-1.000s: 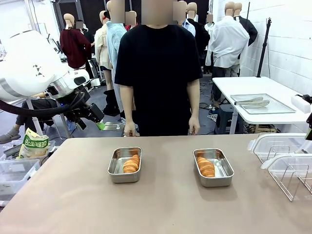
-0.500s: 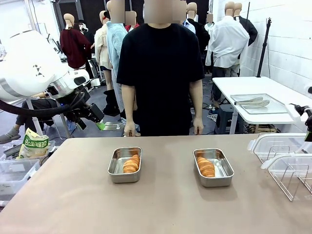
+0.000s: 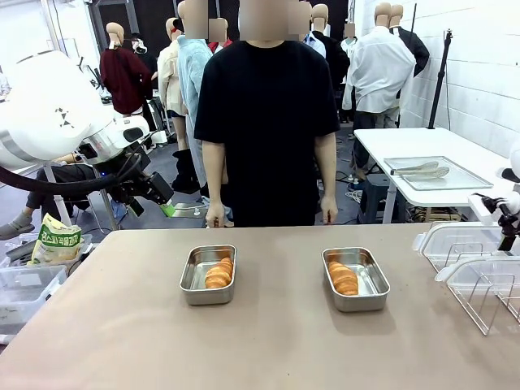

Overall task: Place the bread in airtight containers.
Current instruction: Pick up one Airtight Container lid and hand it to the human.

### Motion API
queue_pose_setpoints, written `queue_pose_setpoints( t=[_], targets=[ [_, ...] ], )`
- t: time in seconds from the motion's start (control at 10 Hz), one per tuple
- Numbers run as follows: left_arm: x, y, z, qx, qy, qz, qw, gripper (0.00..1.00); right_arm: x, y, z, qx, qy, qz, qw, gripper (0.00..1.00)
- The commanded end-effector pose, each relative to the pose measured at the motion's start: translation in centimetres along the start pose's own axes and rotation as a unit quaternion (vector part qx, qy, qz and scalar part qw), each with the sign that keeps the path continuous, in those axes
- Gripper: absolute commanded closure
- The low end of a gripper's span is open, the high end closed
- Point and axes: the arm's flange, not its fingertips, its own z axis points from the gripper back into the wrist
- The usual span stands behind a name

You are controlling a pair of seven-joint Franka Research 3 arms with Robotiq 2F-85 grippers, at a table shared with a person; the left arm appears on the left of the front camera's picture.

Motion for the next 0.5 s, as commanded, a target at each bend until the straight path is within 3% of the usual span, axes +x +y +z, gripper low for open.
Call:
queue_pose_setpoints(
  t=[0.0,0.3,0.4],
  targets=[
    [0.10,0.02,0.10,0.000,-0.001,0.000,1.000,0.00,-0.17,-0.94,-1.24,0.000,-0.023,0.019,1.000,0.00],
    [0.10,0.02,0.10,0.000,-0.001,0.000,1.000,0.00,0.30,-1.53,-2.16,0.007,-0.032,0.023,0.999,0.00],
    [0.10,0.02,0.10,0.000,-0.001,0.000,1.000,0.00,0.31,-1.43,-1.76,-0.004,-0.025,0.024,0.999,0.09]
  ],
)
